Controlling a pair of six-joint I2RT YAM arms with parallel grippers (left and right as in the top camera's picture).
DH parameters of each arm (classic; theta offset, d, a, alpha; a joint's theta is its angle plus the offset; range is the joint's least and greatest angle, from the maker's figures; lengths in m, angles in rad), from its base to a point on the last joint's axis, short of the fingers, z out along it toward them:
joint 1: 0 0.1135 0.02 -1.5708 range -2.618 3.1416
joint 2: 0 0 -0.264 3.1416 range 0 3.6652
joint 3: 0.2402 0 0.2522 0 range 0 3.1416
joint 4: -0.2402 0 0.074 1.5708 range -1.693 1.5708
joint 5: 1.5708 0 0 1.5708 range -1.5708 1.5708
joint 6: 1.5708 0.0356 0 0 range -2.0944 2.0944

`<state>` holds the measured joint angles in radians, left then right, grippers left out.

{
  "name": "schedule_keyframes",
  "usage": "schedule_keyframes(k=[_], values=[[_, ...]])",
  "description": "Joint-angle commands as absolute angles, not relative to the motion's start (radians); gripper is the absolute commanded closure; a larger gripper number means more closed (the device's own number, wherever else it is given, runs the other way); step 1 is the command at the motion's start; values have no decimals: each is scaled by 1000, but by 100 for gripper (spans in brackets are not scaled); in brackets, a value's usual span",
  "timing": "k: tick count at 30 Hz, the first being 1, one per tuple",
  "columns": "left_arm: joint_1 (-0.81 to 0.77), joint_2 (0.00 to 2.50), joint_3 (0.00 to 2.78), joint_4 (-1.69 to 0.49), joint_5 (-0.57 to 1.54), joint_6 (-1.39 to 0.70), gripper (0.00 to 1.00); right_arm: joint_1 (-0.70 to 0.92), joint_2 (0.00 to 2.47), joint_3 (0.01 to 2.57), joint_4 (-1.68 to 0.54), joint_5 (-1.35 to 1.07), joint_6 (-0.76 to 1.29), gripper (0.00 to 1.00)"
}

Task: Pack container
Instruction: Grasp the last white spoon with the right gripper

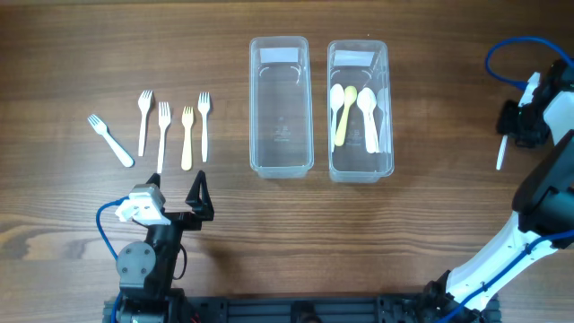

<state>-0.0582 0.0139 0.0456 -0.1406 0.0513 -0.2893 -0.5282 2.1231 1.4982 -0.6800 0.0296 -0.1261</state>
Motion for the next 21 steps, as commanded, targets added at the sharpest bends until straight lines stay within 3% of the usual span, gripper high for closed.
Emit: schedule_keyframes(k=[1,4,9,11,14,21], values=[[-62,9,36,-138,59,-276,0,-528,2140,1445,-642,14,-131,57],[-62,9,36,-138,59,-276,0,-528,2140,1425,-620,14,-131,57],[-62,9,36,-138,59,-276,0,-528,2140,1419,-606,12,-115,87],[-62,9,36,-138,59,-276,0,-527,2138,1422,-609,-3,-80,91],[-62,9,36,-138,59,-276,0,-519,2129,1428,-610,-10,-35,95],[-62,9,36,-138,59,-276,0,-418,2043,1510,-630,-78,-22,96]])
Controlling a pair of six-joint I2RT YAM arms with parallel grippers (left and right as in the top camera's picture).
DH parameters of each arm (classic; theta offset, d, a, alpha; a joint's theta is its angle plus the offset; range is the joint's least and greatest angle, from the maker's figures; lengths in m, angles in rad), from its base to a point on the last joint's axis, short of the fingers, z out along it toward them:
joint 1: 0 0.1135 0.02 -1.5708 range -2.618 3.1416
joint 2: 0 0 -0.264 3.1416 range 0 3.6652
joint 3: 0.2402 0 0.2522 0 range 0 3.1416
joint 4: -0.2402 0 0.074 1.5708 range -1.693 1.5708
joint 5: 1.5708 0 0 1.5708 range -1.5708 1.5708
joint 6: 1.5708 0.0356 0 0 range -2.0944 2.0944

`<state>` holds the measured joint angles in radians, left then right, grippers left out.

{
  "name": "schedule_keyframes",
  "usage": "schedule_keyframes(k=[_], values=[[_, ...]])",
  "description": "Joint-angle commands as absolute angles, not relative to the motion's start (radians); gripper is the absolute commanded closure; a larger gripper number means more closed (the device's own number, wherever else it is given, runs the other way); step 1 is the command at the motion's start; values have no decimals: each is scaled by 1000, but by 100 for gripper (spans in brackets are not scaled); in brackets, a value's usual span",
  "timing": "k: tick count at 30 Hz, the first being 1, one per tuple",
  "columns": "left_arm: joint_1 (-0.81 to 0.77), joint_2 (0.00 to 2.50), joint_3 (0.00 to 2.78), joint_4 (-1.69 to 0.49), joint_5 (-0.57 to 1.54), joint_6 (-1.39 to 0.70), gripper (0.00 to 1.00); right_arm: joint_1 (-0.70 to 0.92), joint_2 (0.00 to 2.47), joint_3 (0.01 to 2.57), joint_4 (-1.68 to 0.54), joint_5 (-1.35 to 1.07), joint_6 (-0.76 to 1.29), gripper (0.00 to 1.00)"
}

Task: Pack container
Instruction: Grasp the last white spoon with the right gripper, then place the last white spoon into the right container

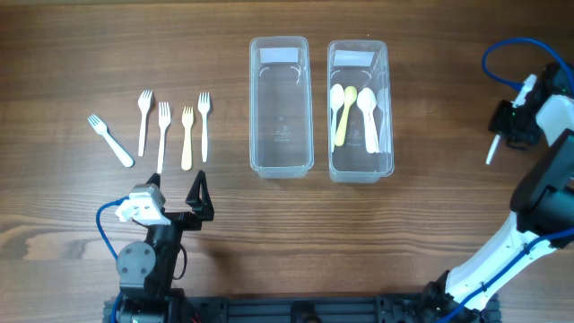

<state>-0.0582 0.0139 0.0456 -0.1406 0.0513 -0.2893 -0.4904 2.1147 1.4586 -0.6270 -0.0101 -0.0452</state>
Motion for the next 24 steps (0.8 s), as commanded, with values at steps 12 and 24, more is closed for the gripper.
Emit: schedule_keyframes(k=[12,24], values=[[-62,9,36,-138,59,-276,0,-36,1756,1522,-629,-112,19,96],[-62,9,36,-138,59,-276,0,219,1794,1511,-622,-105,117,96]])
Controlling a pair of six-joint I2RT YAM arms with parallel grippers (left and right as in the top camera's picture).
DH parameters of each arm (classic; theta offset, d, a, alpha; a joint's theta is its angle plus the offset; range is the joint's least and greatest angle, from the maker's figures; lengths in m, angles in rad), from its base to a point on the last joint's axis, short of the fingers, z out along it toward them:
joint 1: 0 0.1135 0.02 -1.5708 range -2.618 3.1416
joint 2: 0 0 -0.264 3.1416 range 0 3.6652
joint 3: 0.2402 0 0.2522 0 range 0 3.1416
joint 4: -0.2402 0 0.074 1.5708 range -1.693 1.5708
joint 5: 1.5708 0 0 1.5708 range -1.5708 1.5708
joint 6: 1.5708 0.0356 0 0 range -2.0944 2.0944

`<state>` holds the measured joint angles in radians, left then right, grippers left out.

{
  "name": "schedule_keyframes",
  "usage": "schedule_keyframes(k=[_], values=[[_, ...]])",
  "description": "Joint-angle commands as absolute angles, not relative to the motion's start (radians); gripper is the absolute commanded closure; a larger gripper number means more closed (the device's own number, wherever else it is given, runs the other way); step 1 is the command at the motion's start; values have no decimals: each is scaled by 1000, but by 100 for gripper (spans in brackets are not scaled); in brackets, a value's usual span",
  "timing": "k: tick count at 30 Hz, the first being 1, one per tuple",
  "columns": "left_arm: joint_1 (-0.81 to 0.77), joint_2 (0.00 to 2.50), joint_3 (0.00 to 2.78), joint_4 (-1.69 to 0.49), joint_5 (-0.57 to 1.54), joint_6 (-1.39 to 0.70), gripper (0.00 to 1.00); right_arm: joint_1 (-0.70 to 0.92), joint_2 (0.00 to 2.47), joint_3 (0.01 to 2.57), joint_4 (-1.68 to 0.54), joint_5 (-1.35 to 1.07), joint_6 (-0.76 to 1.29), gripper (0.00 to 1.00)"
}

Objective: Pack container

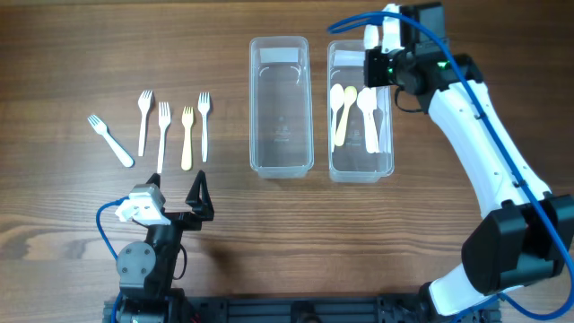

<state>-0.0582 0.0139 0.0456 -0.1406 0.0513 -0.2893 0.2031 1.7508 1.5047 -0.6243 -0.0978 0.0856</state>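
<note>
Two clear containers stand side by side at the back. The left container [281,161] is empty; the right container [359,170] holds two white spoons [369,112] and a yellow spoon [348,106]. My right gripper [380,70] hangs over the far end of the right container. It is shut on a white utensil [384,117] that points down along the container's right wall; the wrist hides its fingers. Several forks [164,126], white and one yellow, lie in a row at the left. My left gripper [177,190] stands open just in front of them, holding nothing.
One white fork [111,140] lies slanted at the far left of the row. The right arm [480,135] stretches from the front right corner across the table's right side. The left arm's base [143,265] sits at the front edge.
My right gripper has moved from the far right edge of the table to above the far end of the right container, with the white utensil in it. The left arm has not moved.
My right gripper was at the far right edge, shut on a white utensil hanging below it. Then it stood slightly further left with the utensil. Now it is over the spoon container. The forks, containers and left gripper stayed where they were.
</note>
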Motion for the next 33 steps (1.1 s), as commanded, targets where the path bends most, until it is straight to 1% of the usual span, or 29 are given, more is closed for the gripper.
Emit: schedule_keyframes(k=[1,6,7,8,9,10,12,16,18,20,21,25,26,28,31,32,33], values=[[-62,9,36,-138,59,-276,0,222,1803,1510,-625,-105,125,96],[-62,9,36,-138,59,-276,0,223,1879,1510,-637,-103,138,95],[-62,9,36,-138,59,-276,0,223,1893,1510,-641,-107,138,91],[-62,9,36,-138,59,-276,0,224,1902,1510,-645,-107,138,73],[-62,9,36,-138,59,-276,0,226,1905,1510,-644,-107,139,59],[-62,9,36,-138,59,-276,0,229,1906,1510,-643,-107,138,47],[-62,9,36,-138,59,-276,0,233,1897,1512,-630,-108,138,40],[-62,9,36,-138,59,-276,0,222,1837,1536,-621,-93,134,33],[-62,9,36,-138,59,-276,0,196,1802,1553,-621,-33,135,33],[-62,9,36,-138,59,-276,0,150,1769,1561,-620,39,134,33],[-62,9,36,-138,59,-276,0,93,1748,1561,-621,89,132,33],[-62,9,36,-138,59,-276,0,-29,1743,1561,-629,116,130,32],[-62,9,36,-138,59,-276,0,-65,1743,1560,-635,117,131,31],[-62,9,36,-138,59,-276,0,-118,1743,1560,-636,117,131,24],[-62,9,36,-138,59,-276,0,-181,1743,1560,-635,117,130,4],[-62,9,36,-138,59,-276,0,-193,1743,1560,-636,117,130,0],[-62,9,36,-138,59,-276,0,-201,1743,1560,-637,117,130,1]])
